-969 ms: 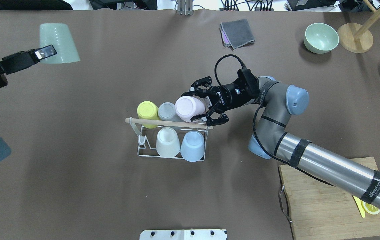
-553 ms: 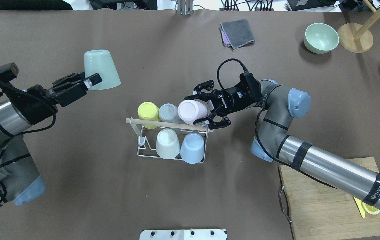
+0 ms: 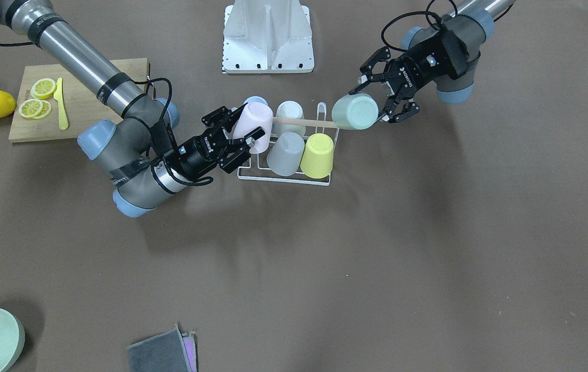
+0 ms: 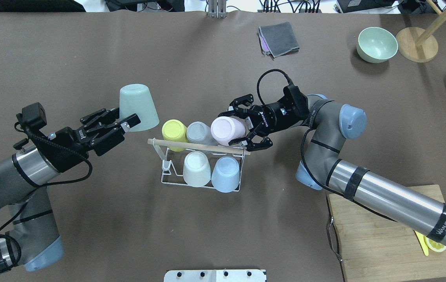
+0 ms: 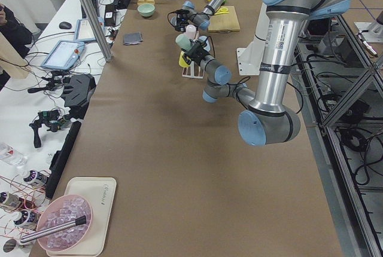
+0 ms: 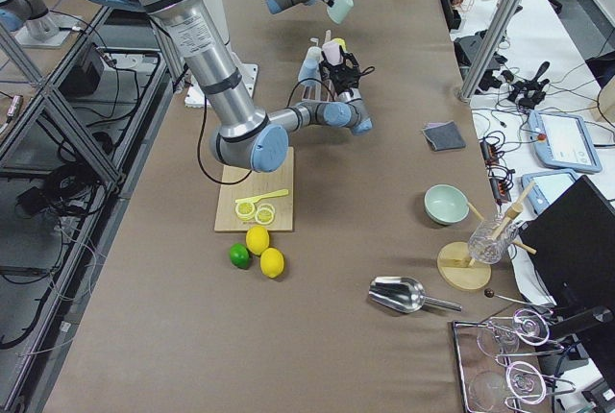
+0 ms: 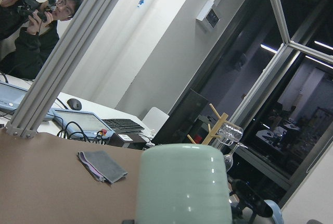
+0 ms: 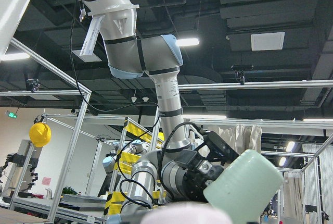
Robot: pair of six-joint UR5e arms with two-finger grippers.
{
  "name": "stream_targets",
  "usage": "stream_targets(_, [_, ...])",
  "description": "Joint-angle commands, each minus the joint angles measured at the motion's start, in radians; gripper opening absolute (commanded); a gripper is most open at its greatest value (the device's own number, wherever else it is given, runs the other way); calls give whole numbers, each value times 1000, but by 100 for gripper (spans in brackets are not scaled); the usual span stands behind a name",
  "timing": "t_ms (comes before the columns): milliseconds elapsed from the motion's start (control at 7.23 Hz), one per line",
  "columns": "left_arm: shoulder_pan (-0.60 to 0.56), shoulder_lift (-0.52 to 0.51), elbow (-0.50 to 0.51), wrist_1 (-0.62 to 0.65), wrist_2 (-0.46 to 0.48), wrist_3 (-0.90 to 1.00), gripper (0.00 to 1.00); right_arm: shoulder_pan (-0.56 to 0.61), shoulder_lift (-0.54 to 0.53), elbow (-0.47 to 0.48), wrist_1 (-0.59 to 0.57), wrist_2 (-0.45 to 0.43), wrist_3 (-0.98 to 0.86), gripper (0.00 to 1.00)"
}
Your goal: Place cup on cup holder
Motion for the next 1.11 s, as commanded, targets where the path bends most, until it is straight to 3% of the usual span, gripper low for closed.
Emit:
stream_targets(0, [36, 8, -23, -1, 0, 71, 0, 10, -1, 0, 1, 0, -1, 99])
stream_targets(553, [108, 38, -40, 0, 17, 109, 0, 94, -38, 18, 1, -7, 20, 99])
stream_targets(969, [166, 36, -29, 5, 68, 129, 0, 160, -69, 53, -14, -21, 269, 99])
